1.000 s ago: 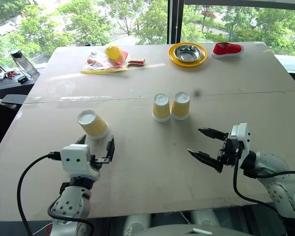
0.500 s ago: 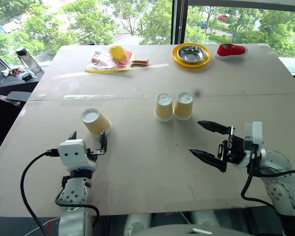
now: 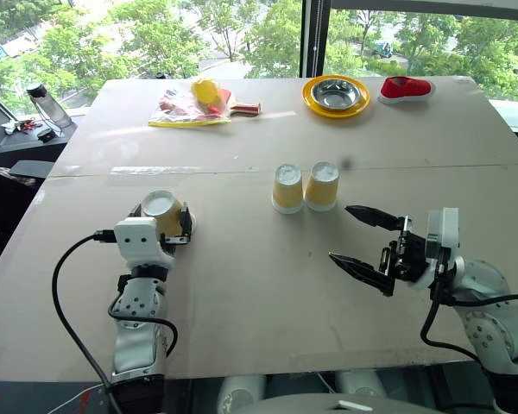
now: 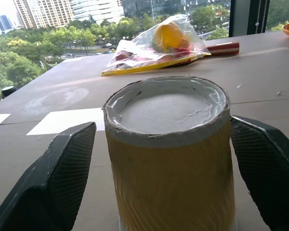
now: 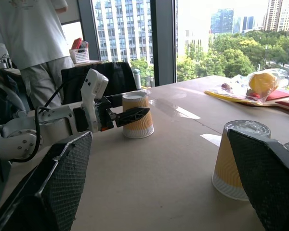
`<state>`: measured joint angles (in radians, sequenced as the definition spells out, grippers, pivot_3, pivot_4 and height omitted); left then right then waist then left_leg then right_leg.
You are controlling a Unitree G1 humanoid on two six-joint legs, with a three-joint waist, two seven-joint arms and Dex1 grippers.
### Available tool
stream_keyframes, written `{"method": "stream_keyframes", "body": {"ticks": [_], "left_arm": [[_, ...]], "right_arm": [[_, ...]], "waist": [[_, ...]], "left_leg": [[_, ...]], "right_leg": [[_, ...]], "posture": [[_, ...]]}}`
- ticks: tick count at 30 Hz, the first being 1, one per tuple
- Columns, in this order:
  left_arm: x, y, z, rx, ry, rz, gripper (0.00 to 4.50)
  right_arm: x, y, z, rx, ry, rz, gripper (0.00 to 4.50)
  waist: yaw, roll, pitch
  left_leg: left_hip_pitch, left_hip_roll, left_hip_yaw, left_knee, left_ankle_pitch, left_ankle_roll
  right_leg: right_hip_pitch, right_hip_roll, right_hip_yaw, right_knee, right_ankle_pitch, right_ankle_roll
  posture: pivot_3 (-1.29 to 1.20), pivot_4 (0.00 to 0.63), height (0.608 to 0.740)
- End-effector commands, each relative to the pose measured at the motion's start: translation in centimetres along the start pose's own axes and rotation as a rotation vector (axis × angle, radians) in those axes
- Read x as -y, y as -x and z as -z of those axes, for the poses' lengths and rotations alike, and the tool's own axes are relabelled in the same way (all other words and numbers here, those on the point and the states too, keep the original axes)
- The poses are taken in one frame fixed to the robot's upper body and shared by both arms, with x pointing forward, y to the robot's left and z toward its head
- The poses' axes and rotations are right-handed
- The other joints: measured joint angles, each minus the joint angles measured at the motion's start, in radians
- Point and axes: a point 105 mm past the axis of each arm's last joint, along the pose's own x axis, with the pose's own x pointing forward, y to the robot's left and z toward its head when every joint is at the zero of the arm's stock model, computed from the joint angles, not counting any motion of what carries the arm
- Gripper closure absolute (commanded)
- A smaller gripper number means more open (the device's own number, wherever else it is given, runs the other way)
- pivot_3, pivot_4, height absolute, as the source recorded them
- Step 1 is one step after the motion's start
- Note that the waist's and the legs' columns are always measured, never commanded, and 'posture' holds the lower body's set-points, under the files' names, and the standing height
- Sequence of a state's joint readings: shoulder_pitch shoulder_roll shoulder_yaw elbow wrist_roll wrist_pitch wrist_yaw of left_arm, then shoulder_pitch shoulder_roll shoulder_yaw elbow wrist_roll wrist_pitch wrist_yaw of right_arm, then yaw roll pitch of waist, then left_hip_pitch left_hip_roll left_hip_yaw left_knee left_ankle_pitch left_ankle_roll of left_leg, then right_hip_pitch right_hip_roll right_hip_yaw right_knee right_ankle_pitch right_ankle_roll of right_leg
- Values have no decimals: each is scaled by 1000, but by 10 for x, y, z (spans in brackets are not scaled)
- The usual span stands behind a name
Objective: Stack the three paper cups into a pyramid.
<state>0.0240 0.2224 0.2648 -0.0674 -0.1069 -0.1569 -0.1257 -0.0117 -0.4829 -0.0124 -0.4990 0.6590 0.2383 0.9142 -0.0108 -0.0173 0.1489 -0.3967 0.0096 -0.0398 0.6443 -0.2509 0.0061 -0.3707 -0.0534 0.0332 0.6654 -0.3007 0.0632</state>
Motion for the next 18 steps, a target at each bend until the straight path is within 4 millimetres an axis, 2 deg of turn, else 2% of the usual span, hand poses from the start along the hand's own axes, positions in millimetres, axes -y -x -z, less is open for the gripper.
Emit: {"method": "stream_keyframes", "body": {"ticks": [1, 2, 3, 5, 8, 11, 14, 18], "left_arm": [[0, -3, -13, 64, 2, 4, 1587], [0, -4, -15, 70, 4, 10, 2018], [2, -5, -16, 75, 3, 20, 2155], [5, -8, -23, 91, -3, 45, 2158], [14, -23, -45, 156, 0, 122, 2158], [42, -43, -82, 252, 34, 300, 2158], [84, -64, -125, 344, 103, 536, 2158], [126, -79, -158, 372, 157, 778, 2158]], "right_arm": [[-6, -5, -12, 37, 31, -26, 0], [-6, -5, -12, 37, 30, -25, 0], [-7, -4, -12, 37, 30, -24, 0], [-7, -4, -12, 38, 30, -20, 0], [-2, -2, -15, 46, 41, 15, 0], [7, 5, -21, 63, 44, 73, 0], [19, 15, -26, 85, 60, 160, 0], [30, 29, -28, 88, 113, 276, 0]], "waist": [[0, 0, 0], [0, 0, 0], [0, 0, 0], [0, 0, 0], [0, 0, 0], [10, 0, 0], [22, -1, 0], [21, 0, 0]], "left_leg": [[0, 0, 0, 0, 0, 0], [0, 0, 0, 0, 0, 0], [0, 0, 0, 0, 0, 0], [0, 0, 0, 0, 0, 0], [0, 0, -1, 0, 0, 0], [-2, -1, -3, 1, 0, 0], [-3, -2, -6, 4, 0, 0], [-2, -4, -7, 6, 0, 0]], "right_leg": [[0, 0, 0, 0, 0, 0], [0, 0, 0, 0, 0, 0], [0, 0, 0, 0, 0, 0], [0, 0, 0, 0, 0, 0], [0, 0, -1, 0, 0, 0], [0, 0, -4, 1, 0, 0], [2, 0, -6, 1, 0, 0], [4, 0, -7, 0, 0, 0]], "posture": [[0, 150, 740], [0, 150, 740], [0, 150, 740], [0, 150, 740], [0, 150, 740], [0, 150, 740], [0, 150, 740], [0, 150, 740]]}}
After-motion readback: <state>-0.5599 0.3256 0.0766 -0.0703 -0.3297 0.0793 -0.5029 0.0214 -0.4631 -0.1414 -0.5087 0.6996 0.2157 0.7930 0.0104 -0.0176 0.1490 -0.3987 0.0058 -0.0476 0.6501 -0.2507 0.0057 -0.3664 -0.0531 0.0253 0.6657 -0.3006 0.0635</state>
